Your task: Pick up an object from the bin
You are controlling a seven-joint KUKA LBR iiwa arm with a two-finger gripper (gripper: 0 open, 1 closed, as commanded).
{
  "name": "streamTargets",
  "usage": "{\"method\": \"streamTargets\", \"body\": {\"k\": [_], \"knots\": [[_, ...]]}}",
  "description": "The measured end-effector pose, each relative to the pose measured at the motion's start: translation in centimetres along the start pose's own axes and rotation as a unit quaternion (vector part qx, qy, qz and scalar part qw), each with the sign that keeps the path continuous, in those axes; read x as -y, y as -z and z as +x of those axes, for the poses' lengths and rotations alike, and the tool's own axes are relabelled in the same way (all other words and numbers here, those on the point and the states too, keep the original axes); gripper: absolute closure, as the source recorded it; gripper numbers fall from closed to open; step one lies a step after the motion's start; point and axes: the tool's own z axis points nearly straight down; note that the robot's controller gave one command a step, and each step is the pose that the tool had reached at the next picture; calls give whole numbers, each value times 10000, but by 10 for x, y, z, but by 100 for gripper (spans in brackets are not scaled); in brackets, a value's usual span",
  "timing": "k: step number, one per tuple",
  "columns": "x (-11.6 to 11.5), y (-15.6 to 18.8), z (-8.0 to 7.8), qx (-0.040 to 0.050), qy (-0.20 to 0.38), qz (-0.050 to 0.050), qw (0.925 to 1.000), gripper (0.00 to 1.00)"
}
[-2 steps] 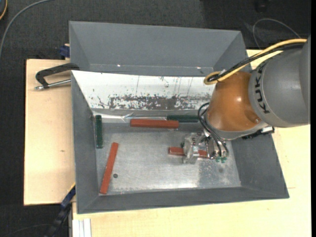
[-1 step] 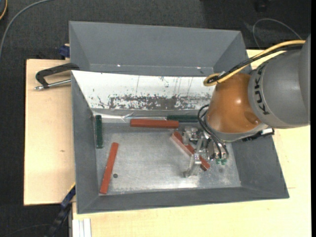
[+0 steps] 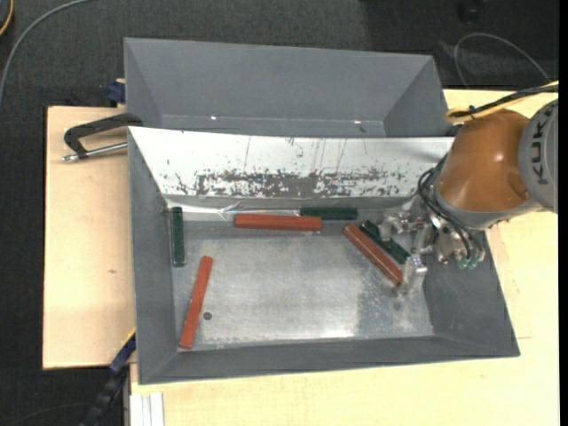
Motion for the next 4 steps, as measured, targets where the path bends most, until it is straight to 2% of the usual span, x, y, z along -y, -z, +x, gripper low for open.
{"method": "streamTargets", "body": {"k": [1,2,3,4], "knots": [[-4,3,-3,31,15,-15,10000,100],[-4,0,0,-12,16,-22,10000,0],[-5,-1,0,-15,15,-24,10000,100],[16,140,0,32,-208,-1,9998,100]]}}
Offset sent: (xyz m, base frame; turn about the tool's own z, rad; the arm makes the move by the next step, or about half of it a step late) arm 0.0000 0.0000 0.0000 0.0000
